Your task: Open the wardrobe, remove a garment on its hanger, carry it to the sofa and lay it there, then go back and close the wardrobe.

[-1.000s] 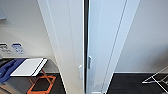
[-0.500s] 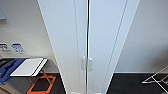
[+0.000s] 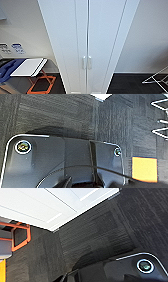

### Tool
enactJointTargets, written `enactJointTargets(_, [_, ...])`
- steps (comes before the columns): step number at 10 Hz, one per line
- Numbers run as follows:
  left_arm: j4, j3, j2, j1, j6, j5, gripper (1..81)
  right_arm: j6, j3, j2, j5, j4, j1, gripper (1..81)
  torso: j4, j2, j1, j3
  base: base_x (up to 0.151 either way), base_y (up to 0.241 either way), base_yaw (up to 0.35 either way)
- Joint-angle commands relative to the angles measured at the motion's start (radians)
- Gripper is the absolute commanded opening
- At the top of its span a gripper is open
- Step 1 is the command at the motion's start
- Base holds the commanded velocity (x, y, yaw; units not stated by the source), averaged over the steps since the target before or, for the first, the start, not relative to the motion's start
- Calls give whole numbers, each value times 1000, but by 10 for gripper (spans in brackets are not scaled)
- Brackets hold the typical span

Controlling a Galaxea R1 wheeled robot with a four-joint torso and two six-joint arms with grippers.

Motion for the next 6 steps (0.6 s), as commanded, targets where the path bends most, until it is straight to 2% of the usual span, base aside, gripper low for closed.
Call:
enactJointTargets(1, [100, -17, 0, 62, 55, 6, 811, -11, -88, 47, -41, -152, -68, 811, 0, 0, 0, 0, 0, 0, 0])
enactJointTargets(3, [98, -20, -1, 130, 103, 15, 811, -14, -156, 71, -50, -163, -157, 811, 0, 0, 0, 0, 0, 0, 0])
enactJointTargets(6, [100, -22, 0, 200, 115, 24, 811, -16, -186, 84, -48, -160, -250, 811, 0, -1, -1, 2, 0, 0, 0])
